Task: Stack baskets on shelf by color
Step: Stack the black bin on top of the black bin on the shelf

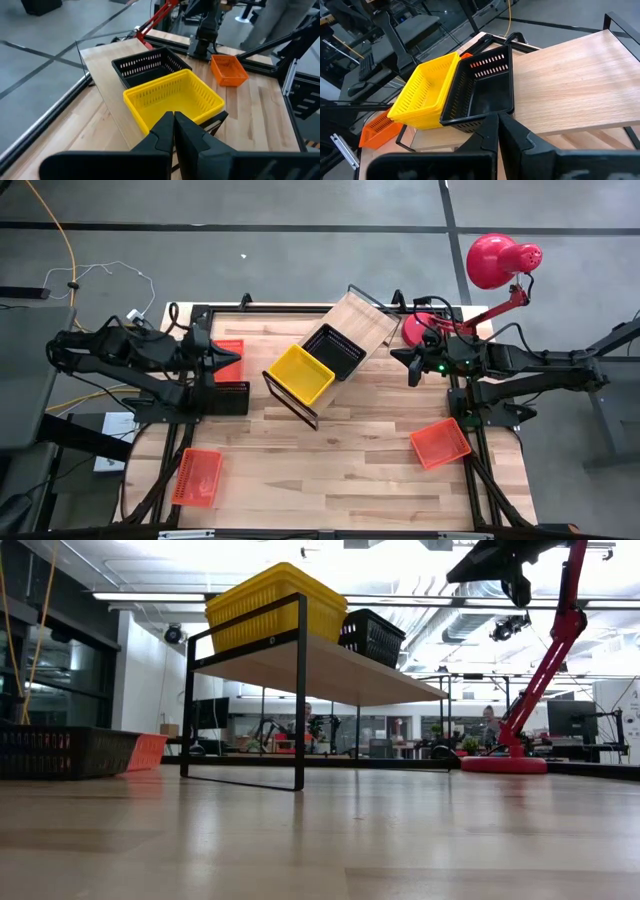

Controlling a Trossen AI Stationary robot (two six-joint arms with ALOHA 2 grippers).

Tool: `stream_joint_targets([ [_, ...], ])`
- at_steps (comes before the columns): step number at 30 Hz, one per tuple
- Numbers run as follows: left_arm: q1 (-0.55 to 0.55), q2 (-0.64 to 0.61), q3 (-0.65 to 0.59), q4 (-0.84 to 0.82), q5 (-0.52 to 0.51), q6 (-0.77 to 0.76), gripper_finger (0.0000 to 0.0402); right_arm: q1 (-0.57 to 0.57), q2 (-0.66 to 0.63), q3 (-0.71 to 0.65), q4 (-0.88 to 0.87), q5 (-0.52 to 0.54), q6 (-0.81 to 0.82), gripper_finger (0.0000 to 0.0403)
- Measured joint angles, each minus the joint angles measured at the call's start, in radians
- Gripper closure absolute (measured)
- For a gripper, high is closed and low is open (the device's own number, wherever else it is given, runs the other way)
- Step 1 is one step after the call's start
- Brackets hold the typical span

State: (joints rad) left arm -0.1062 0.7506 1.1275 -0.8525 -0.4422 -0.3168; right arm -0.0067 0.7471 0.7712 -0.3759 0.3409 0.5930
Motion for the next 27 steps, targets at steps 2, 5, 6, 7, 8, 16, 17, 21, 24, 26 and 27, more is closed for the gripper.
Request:
stream_joint_targets([
  [2,0.0,0.0,0.0,0.01,-0.004,0.004,0.0401,0.0,0.0,0.0,0.0,-0.007,-0.026,0.0402],
  [5,0.0,-0.006,0.0,0.024,-0.005,0.019,0.0401,0.0,0.0,0.0,0.0,-0.018,-0.077,0.0402],
  [6,0.0,-0.007,0.0,0.032,-0.005,0.031,0.0401,0.0,0.0,0.0,0.0,-0.018,-0.088,0.0402],
  [7,0.0,-0.008,0.0,0.04,-0.005,0.04,0.0401,0.0,0.0,0.0,0.0,-0.018,-0.1,0.0402],
  [8,0.0,-0.008,0.0,0.045,-0.006,0.044,0.0401,0.0,0.0,0.0,0.0,-0.018,-0.105,0.0402],
  [16,0.0,-0.048,0.0,0.079,-0.013,0.059,0.0401,0.0,0.0,0.0,0.0,-0.01,-0.104,0.0402],
  [17,0.0,-0.055,-0.001,0.088,-0.014,0.062,0.0401,0.0,0.0,0.0,0.0,-0.01,-0.104,0.0402],
  [21,0.0,-0.111,-0.091,0.232,-0.015,0.102,0.0401,0.0,0.0,0.0,0.0,-0.011,-0.104,0.0402],
  [24,0.0,-0.179,-0.239,0.395,0.013,0.108,0.0401,0.0,0.0,0.0,0.0,-0.011,-0.105,0.0402],
  [26,0.0,-0.221,-0.329,0.448,0.031,0.086,0.0401,0.0,0.0,0.0,0.0,-0.01,-0.117,0.0402],
  [27,0.0,-0.237,-0.363,0.456,0.032,0.064,0.0401,0.0,0.0,0.0,0.0,-0.011,-0.123,0.0402],
])
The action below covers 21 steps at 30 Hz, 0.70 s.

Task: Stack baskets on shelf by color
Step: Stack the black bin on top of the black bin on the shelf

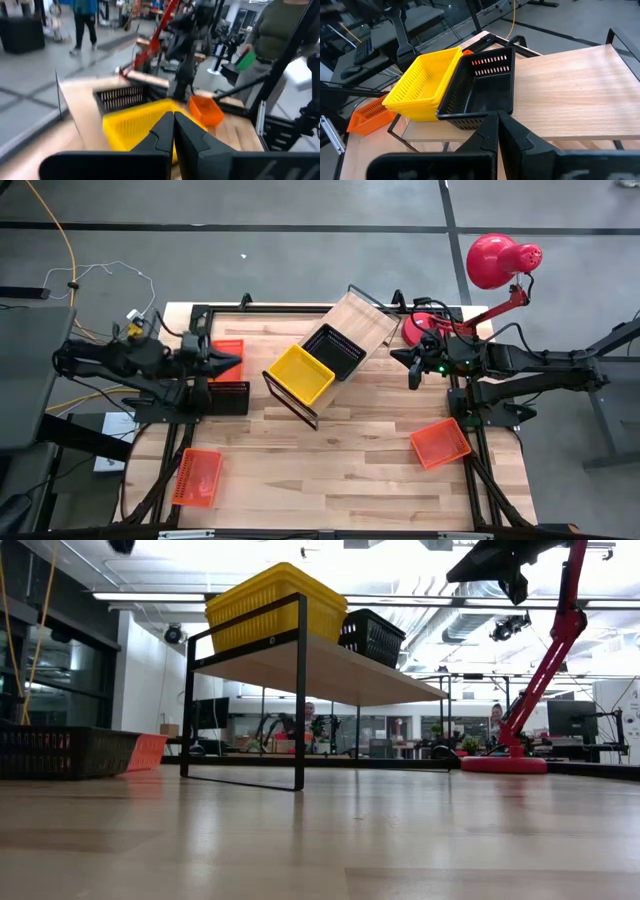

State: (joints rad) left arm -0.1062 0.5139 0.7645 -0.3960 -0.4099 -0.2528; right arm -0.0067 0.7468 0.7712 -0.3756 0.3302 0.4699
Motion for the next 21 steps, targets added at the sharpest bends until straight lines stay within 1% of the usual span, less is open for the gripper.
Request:
stream_joint_targets([
  [2,0.0,-0.017,-0.044,-0.026,-0.003,-0.057,0.0401,0.0,0.0,0.0,0.0,0.0,0.0,0.0402],
  [4,0.001,-0.019,-0.059,-0.102,-0.018,-0.127,0.0398,0.0,0.0,0.0,0.0,0.0,0.0,0.0402],
  [8,0.001,-0.007,-0.059,-0.271,-0.016,-0.245,0.037,0.0,0.0,0.0,0.0,0.0,0.018,0.0402],
  [12,0.001,0.022,-0.059,-0.462,0.043,-0.392,0.0316,0.0,0.0,0.0,0.0,0.001,0.021,0.0402],
  [15,0.001,0.062,-0.059,-0.567,0.042,-0.575,0.0267,0.0,0.0,0.0,0.0,0.001,0.022,0.0402],
  [18,0.001,0.113,-0.059,-0.611,0.036,-0.769,0.0221,0.0,0.0,0.0,0.0,0.004,0.02,0.0402],
  [21,0.001,0.175,-0.059,-0.616,0.055,-0.88,0.0187,0.0,0.0,0.0,0.0,0.017,0.019,0.0402],
])
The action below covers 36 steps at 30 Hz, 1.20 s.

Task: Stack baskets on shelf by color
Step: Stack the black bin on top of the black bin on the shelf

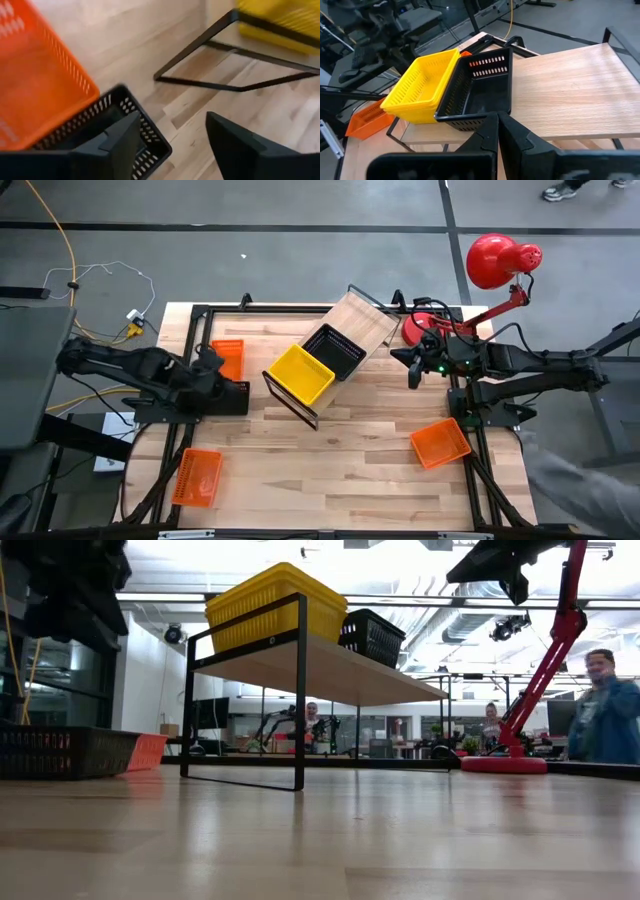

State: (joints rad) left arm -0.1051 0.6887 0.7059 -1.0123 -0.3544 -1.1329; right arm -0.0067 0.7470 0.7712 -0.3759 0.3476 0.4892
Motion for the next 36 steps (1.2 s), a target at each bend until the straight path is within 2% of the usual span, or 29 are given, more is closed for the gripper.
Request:
stream_joint_targets([
  [4,0.0,0.104,0.0,0.007,-0.019,-0.11,0.0167,0.0,0.0,0.0,0.0,0.013,0.0,0.0402],
  [10,0.0,0.295,0.0,0.007,-0.058,-0.249,0.0169,0.0,0.0,0.0,0.0,0.013,0.0,0.0402],
  [16,0.0,0.471,0.0,0.009,-0.049,-0.355,0.017,0.0,0.0,0.0,-0.001,0.02,0.0,0.0402],
  [28,0.018,0.7,0.0,0.157,-0.007,-0.375,0.0172,0.0,0.0,0.0,-0.004,0.02,0.0,0.0402],
  [32,0.051,0.757,0.0,0.205,-0.005,-0.341,0.0202,0.0,0.0,0.0,-0.005,0.021,0.0,0.0402],
  [36,0.071,0.784,0.0,0.236,0.024,-0.279,0.0286,0.0,0.0,0.0,-0.005,0.021,0.0,0.0402],
])
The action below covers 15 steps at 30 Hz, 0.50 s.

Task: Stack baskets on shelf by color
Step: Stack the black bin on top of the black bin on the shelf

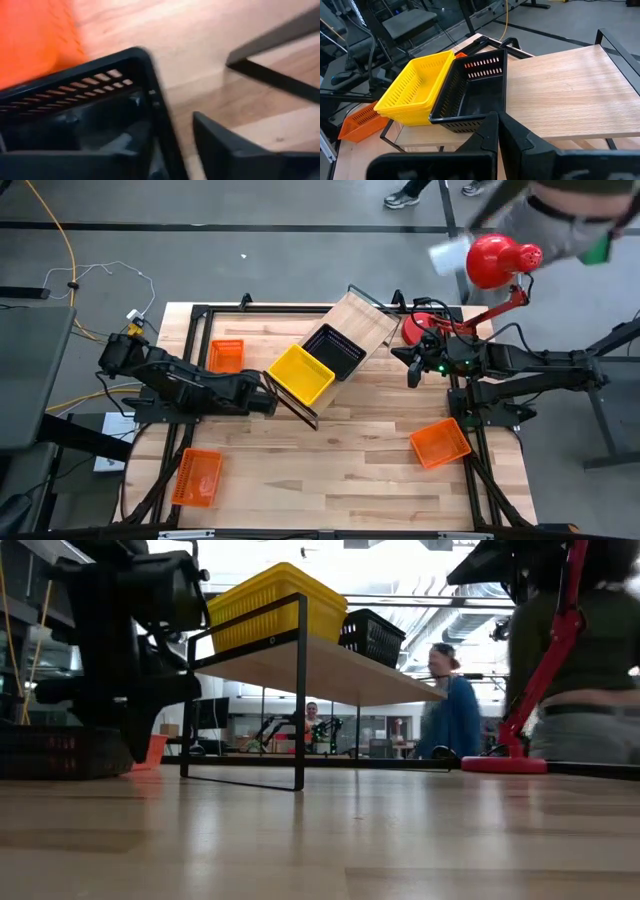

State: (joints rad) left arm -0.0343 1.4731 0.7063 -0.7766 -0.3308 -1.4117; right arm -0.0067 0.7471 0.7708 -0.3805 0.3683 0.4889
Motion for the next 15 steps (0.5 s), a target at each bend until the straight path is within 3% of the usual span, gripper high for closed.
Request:
stream_joint_targets([
  [4,-0.004,-0.014,0.0,-0.012,0.047,0.056,0.0385,0.0,0.0,0.0,-0.003,0.0,0.001,0.0402],
  [10,-0.066,-0.174,0.013,-0.05,0.207,0.093,0.0396,0.0,0.0,0.0,-0.004,0.0,0.003,0.0402],
  [15,-0.179,-0.352,0.135,-0.174,0.327,0.101,0.04,0.0,0.0,0.0,-0.008,0.0,0.003,0.0402],
])
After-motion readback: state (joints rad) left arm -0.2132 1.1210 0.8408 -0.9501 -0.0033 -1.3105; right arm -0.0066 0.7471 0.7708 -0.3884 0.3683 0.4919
